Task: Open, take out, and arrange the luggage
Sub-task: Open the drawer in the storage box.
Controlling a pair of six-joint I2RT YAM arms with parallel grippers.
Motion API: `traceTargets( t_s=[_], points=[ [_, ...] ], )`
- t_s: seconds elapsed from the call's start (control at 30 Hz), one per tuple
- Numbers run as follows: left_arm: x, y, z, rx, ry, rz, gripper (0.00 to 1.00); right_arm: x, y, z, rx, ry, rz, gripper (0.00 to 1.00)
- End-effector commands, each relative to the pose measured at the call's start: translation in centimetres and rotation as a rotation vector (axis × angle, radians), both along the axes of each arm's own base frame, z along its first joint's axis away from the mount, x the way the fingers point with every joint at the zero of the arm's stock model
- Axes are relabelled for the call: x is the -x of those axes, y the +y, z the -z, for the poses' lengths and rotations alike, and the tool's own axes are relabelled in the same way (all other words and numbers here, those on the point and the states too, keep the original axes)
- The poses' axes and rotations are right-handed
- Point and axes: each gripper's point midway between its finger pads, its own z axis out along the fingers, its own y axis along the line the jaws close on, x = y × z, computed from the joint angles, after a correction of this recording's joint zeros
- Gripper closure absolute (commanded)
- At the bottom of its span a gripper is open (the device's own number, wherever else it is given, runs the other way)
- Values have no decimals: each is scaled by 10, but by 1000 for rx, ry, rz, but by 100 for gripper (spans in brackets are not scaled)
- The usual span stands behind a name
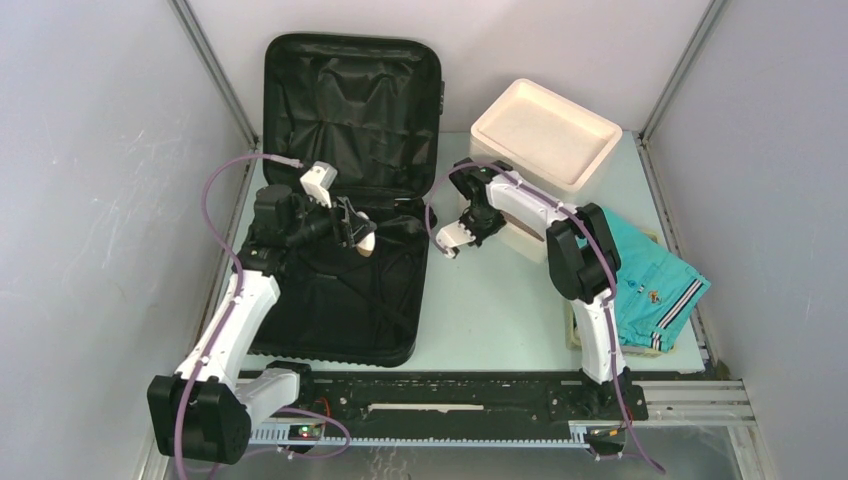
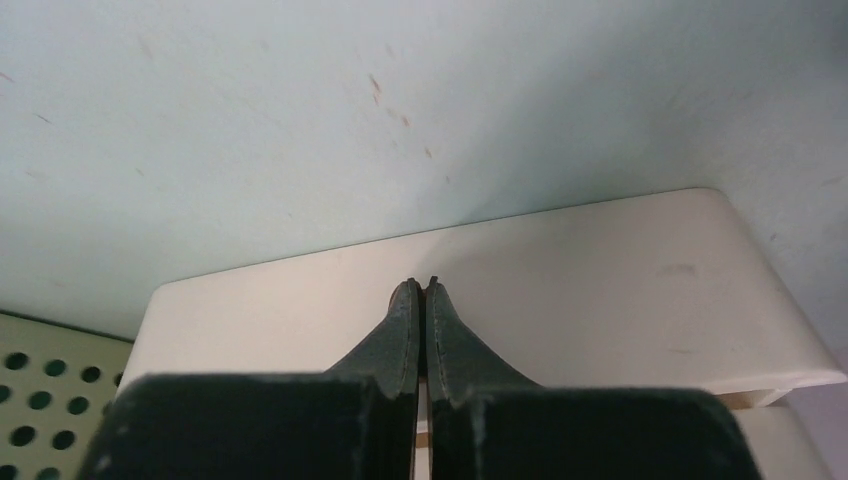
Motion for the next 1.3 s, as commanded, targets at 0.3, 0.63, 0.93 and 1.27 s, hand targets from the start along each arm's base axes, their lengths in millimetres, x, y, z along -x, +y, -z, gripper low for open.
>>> traceTargets(
  t_s=[0.3, 0.63, 0.93, 1.27],
  points=[
    [-6, -8, -23, 24, -79, 53, 70, 76, 56, -55, -248, 145, 83, 68],
    [-19, -27, -48, 186, -51, 79, 70, 98, 41, -129, -469, 249, 190, 37],
    [-47, -43, -67, 309, -33, 61, 70, 135, 45, -215, -819, 428, 284, 37],
    [-77, -105, -101, 609, 25, 69, 71, 139, 30, -292, -1109, 449, 330, 36]
  ],
)
